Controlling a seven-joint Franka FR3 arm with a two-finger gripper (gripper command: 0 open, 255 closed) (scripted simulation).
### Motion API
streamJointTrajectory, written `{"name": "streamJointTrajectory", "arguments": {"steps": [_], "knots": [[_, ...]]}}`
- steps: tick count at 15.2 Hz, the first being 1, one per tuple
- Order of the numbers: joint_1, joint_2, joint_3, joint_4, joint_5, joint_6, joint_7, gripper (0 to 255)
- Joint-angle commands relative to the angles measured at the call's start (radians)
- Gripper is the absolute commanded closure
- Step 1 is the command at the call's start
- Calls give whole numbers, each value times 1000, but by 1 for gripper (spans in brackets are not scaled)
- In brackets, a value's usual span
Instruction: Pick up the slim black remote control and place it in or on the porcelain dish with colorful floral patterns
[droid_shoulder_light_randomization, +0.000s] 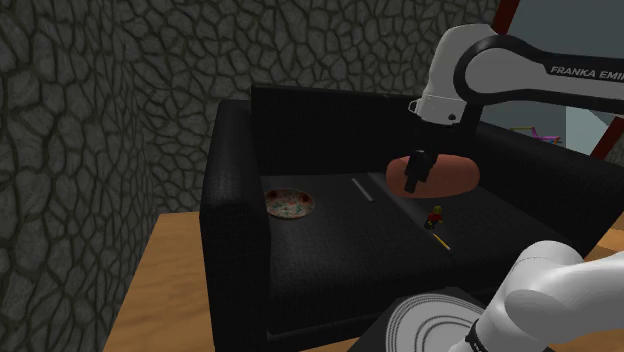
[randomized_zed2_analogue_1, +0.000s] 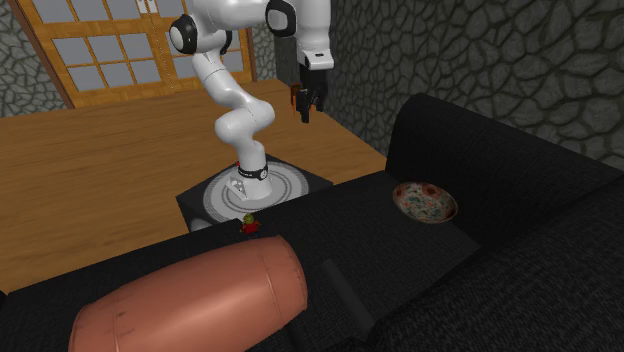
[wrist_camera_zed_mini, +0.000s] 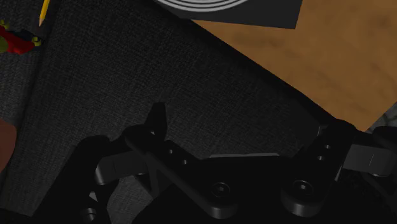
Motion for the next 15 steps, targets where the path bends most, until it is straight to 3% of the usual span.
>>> {"name": "streamJointTrajectory", "arguments": {"steps": [1, 15], "knots": [[0, 0, 0, 0, 0, 0, 0, 0], [-108, 519, -84, 210, -40, 238, 38, 0]]}}
